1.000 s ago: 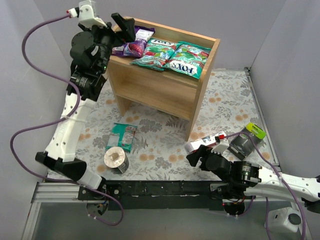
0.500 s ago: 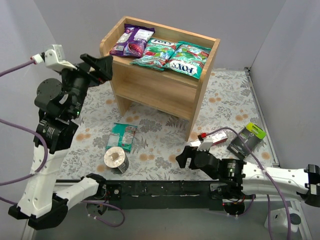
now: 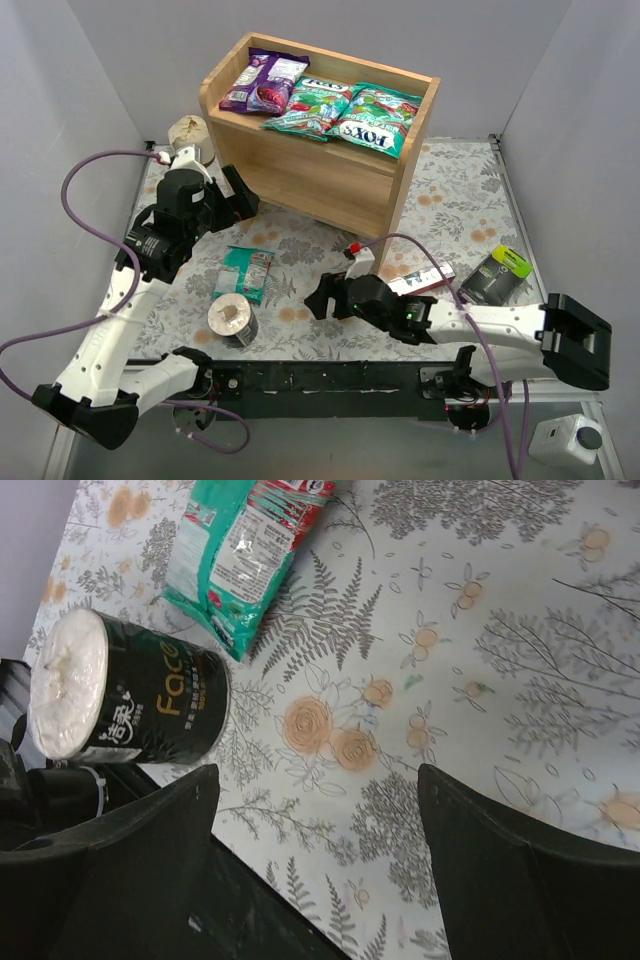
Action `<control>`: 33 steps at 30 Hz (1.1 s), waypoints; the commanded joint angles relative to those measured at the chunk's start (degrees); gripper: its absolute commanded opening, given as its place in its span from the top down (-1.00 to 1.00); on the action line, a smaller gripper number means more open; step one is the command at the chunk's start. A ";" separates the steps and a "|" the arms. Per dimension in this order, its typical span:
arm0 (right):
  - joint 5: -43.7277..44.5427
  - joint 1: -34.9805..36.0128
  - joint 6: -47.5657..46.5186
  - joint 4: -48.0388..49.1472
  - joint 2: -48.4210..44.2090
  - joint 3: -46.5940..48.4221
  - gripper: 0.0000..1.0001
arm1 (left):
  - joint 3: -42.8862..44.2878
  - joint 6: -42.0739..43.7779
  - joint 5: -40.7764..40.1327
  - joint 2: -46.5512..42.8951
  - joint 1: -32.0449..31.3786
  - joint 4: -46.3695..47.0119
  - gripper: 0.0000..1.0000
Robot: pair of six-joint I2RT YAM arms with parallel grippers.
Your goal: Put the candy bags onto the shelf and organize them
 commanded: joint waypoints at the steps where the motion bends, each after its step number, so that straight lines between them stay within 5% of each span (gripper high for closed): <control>1: -8.40 -2.53 -3.25 11.66 9.65 7.06 -0.76 | 0.16 -1.97 3.06 -2.38 0.79 -2.17 -0.96; 10: -11.92 -2.54 -0.27 19.48 32.87 20.44 -0.70 | 5.78 -0.22 -0.02 -3.70 0.88 -7.54 -0.96; 33: -8.67 -2.80 8.43 10.00 52.92 36.53 -0.52 | -12.05 7.08 5.79 -19.43 0.88 8.19 -0.96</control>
